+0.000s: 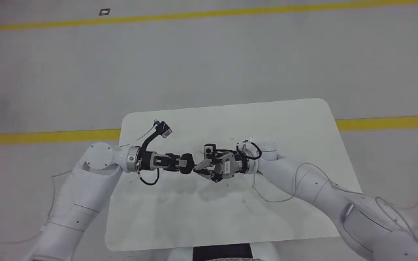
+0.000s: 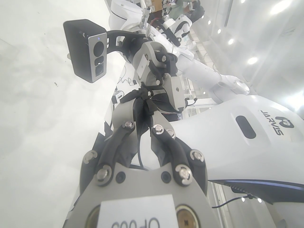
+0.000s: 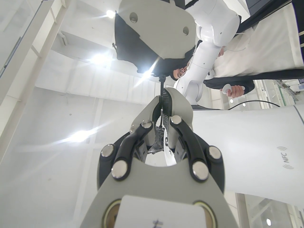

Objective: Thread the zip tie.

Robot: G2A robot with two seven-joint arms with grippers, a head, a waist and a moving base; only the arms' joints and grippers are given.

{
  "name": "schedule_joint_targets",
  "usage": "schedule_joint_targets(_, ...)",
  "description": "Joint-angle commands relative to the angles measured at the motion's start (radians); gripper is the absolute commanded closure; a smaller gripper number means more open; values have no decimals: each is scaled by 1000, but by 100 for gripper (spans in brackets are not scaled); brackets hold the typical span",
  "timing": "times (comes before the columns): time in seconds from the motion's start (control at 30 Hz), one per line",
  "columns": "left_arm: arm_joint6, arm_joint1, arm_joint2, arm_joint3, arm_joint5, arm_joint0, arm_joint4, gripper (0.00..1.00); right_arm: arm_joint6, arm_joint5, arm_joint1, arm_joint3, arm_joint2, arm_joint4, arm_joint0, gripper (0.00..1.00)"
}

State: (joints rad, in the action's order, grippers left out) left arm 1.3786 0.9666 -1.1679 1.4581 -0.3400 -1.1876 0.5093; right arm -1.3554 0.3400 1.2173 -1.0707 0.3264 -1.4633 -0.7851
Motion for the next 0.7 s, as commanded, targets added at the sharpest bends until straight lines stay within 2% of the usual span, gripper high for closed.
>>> schedule_joint_targets(0.0,0,0,0,0,0,0,0,100,0,0,1,3,-2,-2,1,100)
schedule_joint_targets(0.67,0,0,0,0,0,0,0,100,5,0,14,43,-35,-42,19,100)
